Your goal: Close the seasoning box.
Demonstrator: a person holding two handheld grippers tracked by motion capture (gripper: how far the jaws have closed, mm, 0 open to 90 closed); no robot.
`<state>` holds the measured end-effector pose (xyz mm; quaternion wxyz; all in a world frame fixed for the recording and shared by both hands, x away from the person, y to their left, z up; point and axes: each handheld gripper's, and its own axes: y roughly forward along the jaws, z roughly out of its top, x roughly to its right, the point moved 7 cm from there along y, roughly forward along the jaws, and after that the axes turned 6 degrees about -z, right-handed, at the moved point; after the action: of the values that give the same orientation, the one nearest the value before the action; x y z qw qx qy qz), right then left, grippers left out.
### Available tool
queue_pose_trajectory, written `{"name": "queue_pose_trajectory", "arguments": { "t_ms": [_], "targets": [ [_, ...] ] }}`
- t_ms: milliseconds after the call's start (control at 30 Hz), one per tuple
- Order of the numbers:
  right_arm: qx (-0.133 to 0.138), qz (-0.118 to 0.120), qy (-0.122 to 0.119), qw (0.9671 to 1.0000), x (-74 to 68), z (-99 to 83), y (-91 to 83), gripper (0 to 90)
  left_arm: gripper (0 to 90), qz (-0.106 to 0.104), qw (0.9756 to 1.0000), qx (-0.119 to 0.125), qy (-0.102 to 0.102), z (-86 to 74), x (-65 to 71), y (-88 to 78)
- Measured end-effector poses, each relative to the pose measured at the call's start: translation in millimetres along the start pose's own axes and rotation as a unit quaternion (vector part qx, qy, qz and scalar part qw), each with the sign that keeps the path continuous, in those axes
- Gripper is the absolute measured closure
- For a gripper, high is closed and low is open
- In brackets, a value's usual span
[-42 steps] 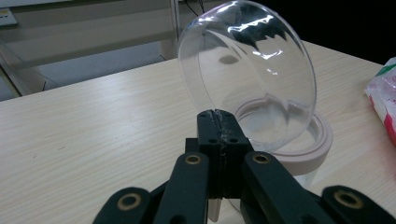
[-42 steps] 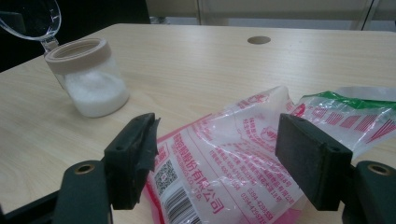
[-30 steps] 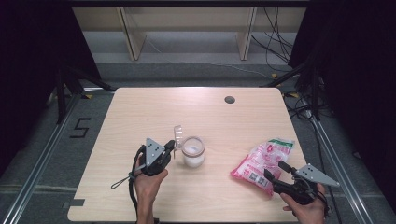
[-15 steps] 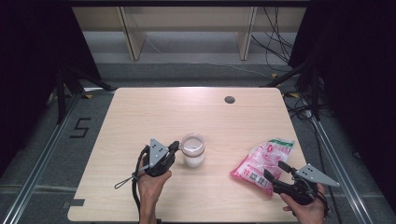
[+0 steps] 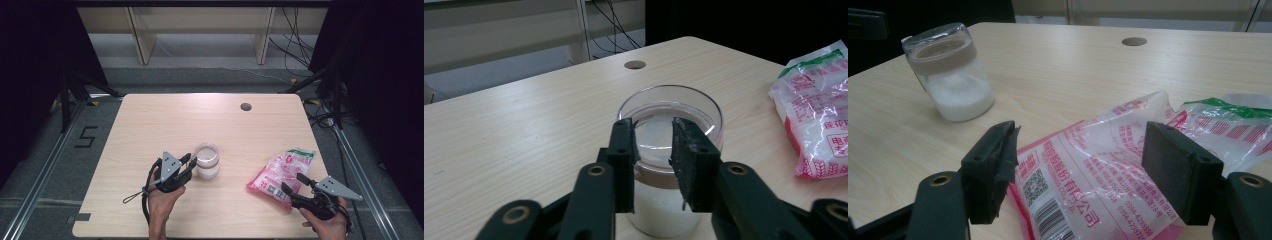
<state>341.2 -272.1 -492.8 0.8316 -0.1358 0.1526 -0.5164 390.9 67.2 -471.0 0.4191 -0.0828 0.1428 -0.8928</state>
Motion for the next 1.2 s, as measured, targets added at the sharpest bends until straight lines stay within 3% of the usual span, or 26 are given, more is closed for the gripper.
{"name": "queue_pose_trajectory", "arguments": {
  "t_ms": [200, 267, 300, 367, 500, 567, 600, 667, 700, 767, 800, 900, 933, 1000, 1067, 1167, 1200],
  "targets": [
    [-0.005, -0.004, -0.007, 1.0, 1.0, -1.6, 1.0, 30.9, 57.1, -0.008, 1.0, 0.003, 0.003, -0.3, 7.1, -3.8],
    [-0.02, -0.003, 0.005, 0.9998, -1.5, -3.1, -0.8, 30.9, 54.0, -0.014, 0.9999, 0.001, 0.008, 0.3, 9.8, -5.3],
    [-0.019, -0.001, -0.005, 0.9998, -0.4, -2.8, -0.3, 30.8, 53.3, -0.014, 0.9999, 0.004, 0.009, 0.8, 10.9, -5.6],
    [-0.008, 0.003, -0.004, 1.0, -1.7, -1.2, 0.7, 30.8, 50.2, -0.013, 0.9999, 0.002, 0.007, 0.6, 12.6, -7.1],
    [-0.014, 0.006, 0.009, 0.9999, -4.2, -2.1, 0.2, 30.6, 45.0, -0.012, 0.9999, 0.003, 0.012, -1.6, 15.6, -7.6],
    [-0.002, 0.007, -0.01, 0.9999, -2.1, -1.4, 2.7, 30.5, 42.2, -0.013, 0.9998, 0.001, 0.012, -3.3, 17.4, -7.4],
    [-0.005, 0.011, -0.003, 0.9999, -3.7, -1.7, 2.1, 30.5, 40.8, -0.014, 0.9998, 0.002, 0.011, -4.1, 18.8, -7.1],
    [-0.007, 0.008, 0.009, 0.9999, -5.2, -2.1, 0.9, 30.5, 40.3, -0.017, 0.9998, 0.001, 0.014, -5.3, 21.0, -8.3],
    [-0.006, 0.006, -0.008, 0.9999, -2.3, -1.9, 1.1, 30.5, 39.3, -0.018, 0.9998, 0.003, 0.011, -5.8, 22.5, -8.5],
    [-0.014, 0.005, 0.01, 0.9998, -5.0, -2.7, -0.5, 30.5, 36.4, -0.017, 0.9998, -0.001, 0.012, -6.9, 24.5, -10.4],
    [-0.002, 0.005, -0.009, 0.9999, -2.4, -1.4, 1.5, 30.5, 35.8, -0.019, 0.9997, 0.002, 0.012, -7.3, 25.7, -11.3],
    [0.002, 0.005, -0.015, 0.9999, -2.5, -0.6, 1.9, 30.4, 34.8, -0.023, 0.9997, 0.007, 0.004, -9.0, 27.7, -14.7],
    [-0.007, 0.004, -0.009, 0.9999, -3.6, -1.8, 0.9, 30.3, 34.1, -0.023, 0.9997, 0.003, 0.011, -9.6, 27.1, -16.8],
    [-0.012, 0.007, -0.01, 0.9998, -4.5, -2.5, -0.4, 30.3, 33.0, -0.025, 0.9997, 0.004, 0.005, -11.3, 27.8, -19.3],
    [-0.008, 0.011, -0.001, 0.9999, -7.1, -2.6, -0.2, 30.2, 32.6, -0.026, 0.9996, 0.004, 0.006, -13.2, 29.4, -20.7],
    [-0.003, 0.015, -0.008, 0.9998, -6.6, -2.3, 1.0, 30.2, 32.0, -0.029, 0.9996, -0.001, 0.007, -16.9, 32.4, -21.8],
    [-0.017, 0.008, 0.006, 0.9998, -8.5, -4.0, -1.7, 30.2, 31.9, -0.03, 0.9995, 0.001, 0.005, -17.7, 33.4, -21.9]
  ]
}}
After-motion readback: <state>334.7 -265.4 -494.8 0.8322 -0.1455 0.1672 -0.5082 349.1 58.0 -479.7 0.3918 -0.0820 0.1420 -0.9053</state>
